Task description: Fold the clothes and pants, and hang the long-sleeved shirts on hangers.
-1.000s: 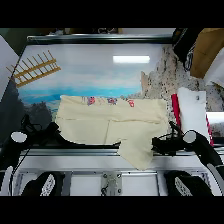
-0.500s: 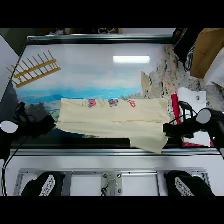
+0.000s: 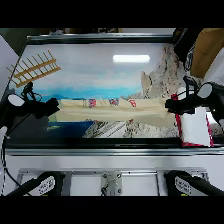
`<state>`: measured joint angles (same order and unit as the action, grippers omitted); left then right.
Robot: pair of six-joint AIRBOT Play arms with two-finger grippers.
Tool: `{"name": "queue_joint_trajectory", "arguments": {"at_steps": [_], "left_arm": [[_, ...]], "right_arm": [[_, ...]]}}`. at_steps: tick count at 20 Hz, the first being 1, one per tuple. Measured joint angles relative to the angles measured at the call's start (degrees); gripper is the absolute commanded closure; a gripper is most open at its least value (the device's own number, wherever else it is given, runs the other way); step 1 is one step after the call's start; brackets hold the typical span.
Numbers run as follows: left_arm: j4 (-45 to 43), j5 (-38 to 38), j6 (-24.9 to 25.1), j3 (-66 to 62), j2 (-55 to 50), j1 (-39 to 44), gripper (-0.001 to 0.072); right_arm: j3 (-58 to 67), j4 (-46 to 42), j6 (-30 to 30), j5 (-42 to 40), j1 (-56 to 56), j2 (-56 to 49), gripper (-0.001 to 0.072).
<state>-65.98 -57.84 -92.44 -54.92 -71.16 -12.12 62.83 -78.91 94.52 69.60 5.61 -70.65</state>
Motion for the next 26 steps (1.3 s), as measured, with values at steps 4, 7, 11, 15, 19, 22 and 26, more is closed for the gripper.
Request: {"name": "queue_joint_trajectory", "arguments": {"at_steps": [4,7,11,15,19,22,26], "left_arm": [[0.0,0.7,0.0,-6.9,-8.9,0.7,0.0701],[0.0,0.8,0.0,-11.0,-14.5,0.9,0.0700],[0.2,0.8,0.1,-14.9,-19.7,0.9,0.0700],[0.2,1.0,0.2,-17.7,-22.4,0.9,0.0538],[0.5,1.3,0.1,-18.6,-23.2,0.9,0.0202],[2.6,1.4,0.1,-18.8,-22.1,0.3,0.0203],[3.7,0.3,0.8,-18.3,-16.5,-0.7,0.0697]], "right_arm": [[2.9,0.1,0.7,-6.8,0.0,-5.1,0.0698],[3.5,1.1,1.1,-12.1,0.0,-8.0,0.0697],[3.8,2.6,1.3,-16.6,0.0,-11.4,0.0692],[3.8,5.3,1.4,-19.9,0.0,-13.9,0.0608],[3.8,11.2,-1.4,-22.6,0.0,-14.8,0.0129],[4.6,14.8,-3.2,-22.9,0.9,-14.3,0.0125],[6.4,17.1,-8.1,-16.5,6.4,-13.1,0.0002]]}}
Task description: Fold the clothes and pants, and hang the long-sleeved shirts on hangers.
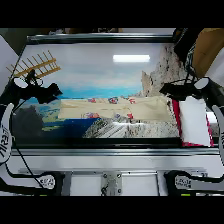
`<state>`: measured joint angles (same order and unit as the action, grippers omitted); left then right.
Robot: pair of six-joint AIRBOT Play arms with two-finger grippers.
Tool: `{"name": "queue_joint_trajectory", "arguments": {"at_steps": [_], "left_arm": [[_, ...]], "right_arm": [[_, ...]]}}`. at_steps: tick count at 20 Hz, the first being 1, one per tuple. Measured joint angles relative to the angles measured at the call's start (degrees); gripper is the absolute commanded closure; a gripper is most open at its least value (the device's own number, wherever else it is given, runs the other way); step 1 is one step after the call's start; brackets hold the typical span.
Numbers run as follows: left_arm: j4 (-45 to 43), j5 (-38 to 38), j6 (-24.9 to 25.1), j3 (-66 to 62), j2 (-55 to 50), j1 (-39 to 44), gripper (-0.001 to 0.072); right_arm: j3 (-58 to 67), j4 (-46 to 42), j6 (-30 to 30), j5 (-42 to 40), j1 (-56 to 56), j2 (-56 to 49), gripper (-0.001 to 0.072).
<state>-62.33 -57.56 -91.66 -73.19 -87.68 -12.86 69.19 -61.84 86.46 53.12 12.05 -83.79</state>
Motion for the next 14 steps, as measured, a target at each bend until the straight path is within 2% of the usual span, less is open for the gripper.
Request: {"name": "queue_joint_trajectory", "arguments": {"at_steps": [5,14], "left_arm": [[0.5,0.0,1.2,5.3,8.5,3.2,0.0700],[0.7,0.7,1.5,12.1,14.0,14.1,0.0700]], "right_arm": [[0.5,5.2,-8.2,9.9,8.1,-4.7,0.0002],[0.4,12.0,-16.3,14.9,11.2,-13.8,0.0002]]}}
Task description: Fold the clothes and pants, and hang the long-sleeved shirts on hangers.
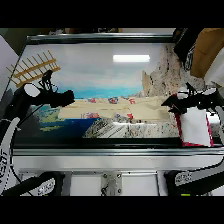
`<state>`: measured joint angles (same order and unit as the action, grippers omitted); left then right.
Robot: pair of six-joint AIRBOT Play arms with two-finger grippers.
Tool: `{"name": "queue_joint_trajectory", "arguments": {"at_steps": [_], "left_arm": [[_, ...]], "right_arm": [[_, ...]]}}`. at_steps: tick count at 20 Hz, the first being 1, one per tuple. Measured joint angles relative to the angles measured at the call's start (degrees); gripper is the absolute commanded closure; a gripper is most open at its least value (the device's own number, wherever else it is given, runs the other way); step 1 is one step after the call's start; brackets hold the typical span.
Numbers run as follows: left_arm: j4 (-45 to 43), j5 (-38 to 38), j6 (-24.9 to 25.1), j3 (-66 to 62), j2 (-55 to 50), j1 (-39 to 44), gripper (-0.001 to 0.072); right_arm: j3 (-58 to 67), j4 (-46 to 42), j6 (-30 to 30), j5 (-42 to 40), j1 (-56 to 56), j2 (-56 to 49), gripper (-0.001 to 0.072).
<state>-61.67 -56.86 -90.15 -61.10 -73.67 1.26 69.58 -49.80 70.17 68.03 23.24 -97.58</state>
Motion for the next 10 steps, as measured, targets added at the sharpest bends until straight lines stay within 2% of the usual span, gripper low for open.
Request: {"name": "queue_joint_trajectory", "arguments": {"at_steps": [7,9,10], "left_arm": [[0.0,1.6,-0.7,0.4,0.3,4.6,0.0701],[0.0,1.8,-0.8,0.4,0.3,5.0,0.0700],[0.0,1.8,-0.8,0.4,0.3,5.2,0.0700]], "right_arm": [[-0.3,3.2,-1.4,1.6,-2.2,-2.9,0.0020],[-0.3,3.1,-1.6,1.2,-3.1,-3.5,0.0355],[-0.4,2.9,-1.6,0.9,-3.5,-3.8,0.0477]]}}
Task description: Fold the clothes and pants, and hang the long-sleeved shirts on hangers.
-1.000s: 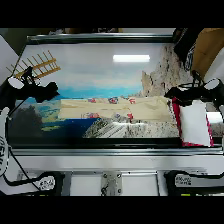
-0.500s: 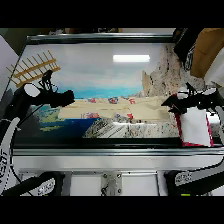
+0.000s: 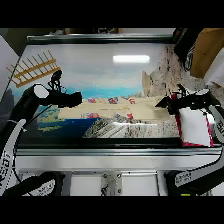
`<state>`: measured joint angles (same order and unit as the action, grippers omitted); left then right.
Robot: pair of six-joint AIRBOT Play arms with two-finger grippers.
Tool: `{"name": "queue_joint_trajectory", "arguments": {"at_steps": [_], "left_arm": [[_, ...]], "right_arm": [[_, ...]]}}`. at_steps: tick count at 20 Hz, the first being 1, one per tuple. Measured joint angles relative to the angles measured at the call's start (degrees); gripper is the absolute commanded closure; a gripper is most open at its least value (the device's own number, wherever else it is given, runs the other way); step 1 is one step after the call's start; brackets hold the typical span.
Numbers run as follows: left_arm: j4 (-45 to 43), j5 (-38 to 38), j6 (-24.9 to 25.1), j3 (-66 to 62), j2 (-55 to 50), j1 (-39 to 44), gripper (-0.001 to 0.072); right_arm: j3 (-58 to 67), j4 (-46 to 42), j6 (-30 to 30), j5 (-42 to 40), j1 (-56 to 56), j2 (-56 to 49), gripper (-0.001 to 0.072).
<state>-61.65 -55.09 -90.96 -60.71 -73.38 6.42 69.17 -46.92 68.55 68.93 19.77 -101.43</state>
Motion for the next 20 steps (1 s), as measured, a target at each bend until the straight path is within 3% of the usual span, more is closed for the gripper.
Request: {"name": "queue_joint_trajectory", "arguments": {"at_steps": [2,3,11,20], "left_arm": [[0.2,0.0,0.0,0.0,0.0,0.2,0.0700],[0.2,0.0,0.0,0.0,0.0,0.2,0.0701],[0.3,-0.6,-0.5,-5.4,-7.5,6.6,0.0701],[0.4,0.0,-0.6,-29.1,-31.7,21.3,0.0701]], "right_arm": [[-0.1,-0.6,0.0,-0.4,-0.3,-0.3,0.0651],[-0.1,-0.7,0.0,-0.5,-0.3,-0.3,0.0697],[3.3,-3.5,1.6,2.3,0.3,4.6,0.0697],[24.1,-10.9,10.0,20.0,-5.5,9.9,0.0697]]}}
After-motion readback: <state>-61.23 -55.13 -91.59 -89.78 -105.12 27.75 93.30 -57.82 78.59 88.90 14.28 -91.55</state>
